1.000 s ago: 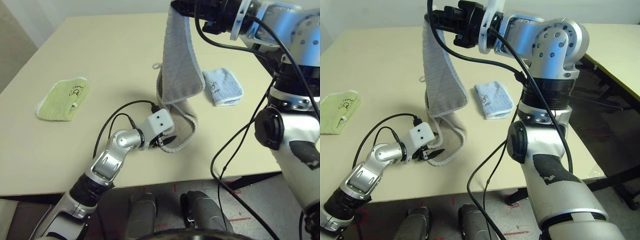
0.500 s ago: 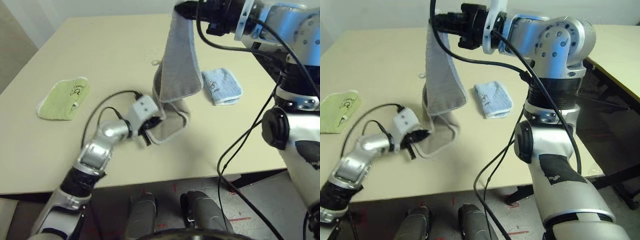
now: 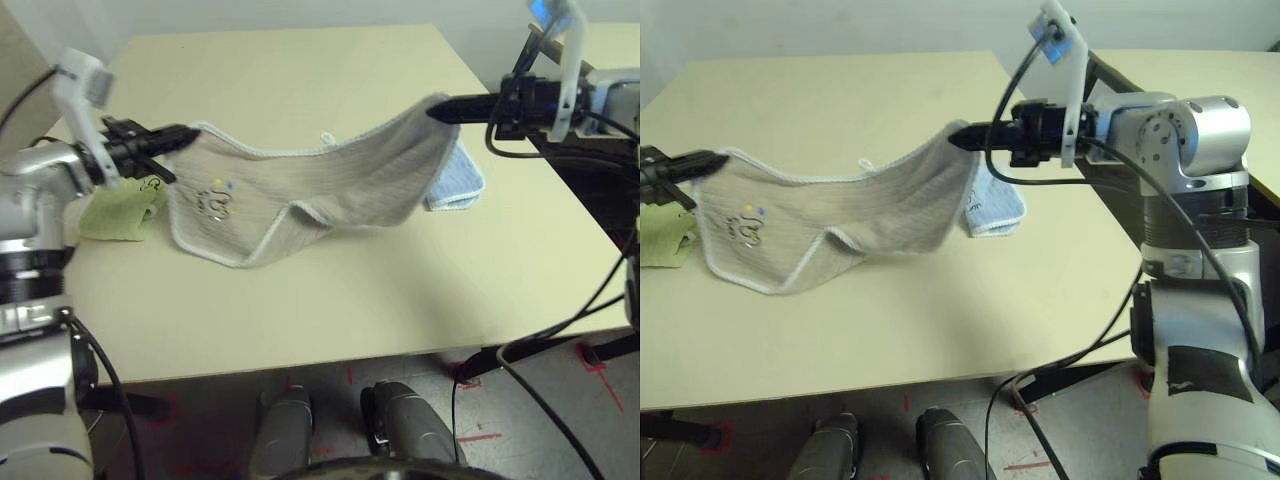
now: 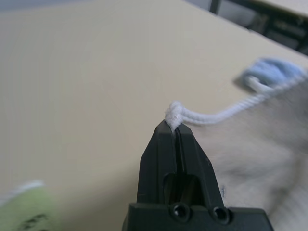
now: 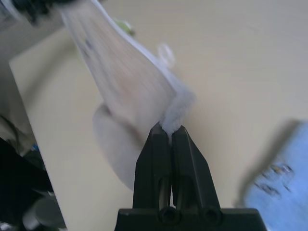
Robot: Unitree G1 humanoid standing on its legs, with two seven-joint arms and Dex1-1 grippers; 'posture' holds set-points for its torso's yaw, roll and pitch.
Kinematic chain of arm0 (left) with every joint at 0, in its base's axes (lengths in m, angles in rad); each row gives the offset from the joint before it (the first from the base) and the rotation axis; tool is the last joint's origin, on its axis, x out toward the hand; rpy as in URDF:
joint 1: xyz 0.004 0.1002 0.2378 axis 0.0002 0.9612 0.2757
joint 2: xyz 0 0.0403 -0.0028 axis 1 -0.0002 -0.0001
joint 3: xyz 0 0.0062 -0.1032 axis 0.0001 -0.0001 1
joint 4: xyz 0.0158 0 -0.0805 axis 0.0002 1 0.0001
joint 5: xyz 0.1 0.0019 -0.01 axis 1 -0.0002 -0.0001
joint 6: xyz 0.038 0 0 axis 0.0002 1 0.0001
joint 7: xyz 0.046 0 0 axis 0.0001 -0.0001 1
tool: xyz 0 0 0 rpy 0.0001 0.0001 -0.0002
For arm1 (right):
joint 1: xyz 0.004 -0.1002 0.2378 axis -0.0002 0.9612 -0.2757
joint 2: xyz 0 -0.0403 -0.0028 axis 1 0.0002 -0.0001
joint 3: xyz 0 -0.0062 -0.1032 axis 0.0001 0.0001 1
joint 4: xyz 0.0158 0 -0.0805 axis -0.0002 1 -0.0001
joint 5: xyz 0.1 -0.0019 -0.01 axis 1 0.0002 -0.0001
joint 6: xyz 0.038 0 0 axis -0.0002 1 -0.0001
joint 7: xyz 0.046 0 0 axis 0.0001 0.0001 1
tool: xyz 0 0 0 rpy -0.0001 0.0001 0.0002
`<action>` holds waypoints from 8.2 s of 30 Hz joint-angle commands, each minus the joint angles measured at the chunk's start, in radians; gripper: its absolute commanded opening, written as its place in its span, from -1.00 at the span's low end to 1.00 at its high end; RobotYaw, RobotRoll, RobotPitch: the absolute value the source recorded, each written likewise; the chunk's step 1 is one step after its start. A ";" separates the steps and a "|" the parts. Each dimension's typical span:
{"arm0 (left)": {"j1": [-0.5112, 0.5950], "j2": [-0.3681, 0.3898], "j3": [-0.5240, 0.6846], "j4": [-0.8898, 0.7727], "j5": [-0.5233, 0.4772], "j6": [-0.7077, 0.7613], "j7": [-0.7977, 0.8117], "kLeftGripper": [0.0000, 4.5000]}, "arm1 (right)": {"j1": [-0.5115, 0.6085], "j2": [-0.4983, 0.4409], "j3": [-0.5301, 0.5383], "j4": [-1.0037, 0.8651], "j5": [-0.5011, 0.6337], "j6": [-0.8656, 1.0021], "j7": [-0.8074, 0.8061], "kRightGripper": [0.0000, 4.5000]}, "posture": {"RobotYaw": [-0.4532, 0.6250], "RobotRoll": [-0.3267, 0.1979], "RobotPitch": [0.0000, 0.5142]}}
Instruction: Fold the towel and set it aside.
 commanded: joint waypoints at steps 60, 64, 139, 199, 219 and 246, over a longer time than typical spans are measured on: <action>-0.588 0.106 -0.206 0.839 0.293 -0.665 0.061 -0.97 | -0.401 0.283 0.023 0.904 -0.648 -1.333 -0.512 -1.00 | -0.34 0.25 -0.44; -0.454 0.123 -0.212 0.819 0.305 -0.796 -0.156 -0.97 | -0.280 0.272 -0.015 0.859 -0.604 -1.385 -0.352 -1.00 | -0.35 0.25 -0.40; -0.306 0.159 -0.152 0.820 0.341 -1.076 -0.182 -0.97 | -0.043 0.185 -0.011 0.732 -0.738 -1.907 -0.522 -1.00 | -0.31 0.25 -0.31; 0.652 0.082 -0.068 0.128 0.016 -1.135 -0.460 0.99 | 0.783 -0.112 0.097 -0.643 -0.399 -0.654 -0.065 1.00 | -0.30 0.25 -0.29; 0.784 0.360 -0.035 -0.299 -0.032 -0.379 -0.497 0.99 | 0.609 -0.137 0.271 -0.858 -0.583 -0.283 -0.062 1.00 | -0.28 0.25 -0.35; 0.868 0.412 -0.111 -0.690 0.242 -0.339 -0.319 0.73 | 0.567 -0.084 0.308 -0.839 -0.645 -0.252 -0.083 -1.00 | -0.29 0.25 -0.39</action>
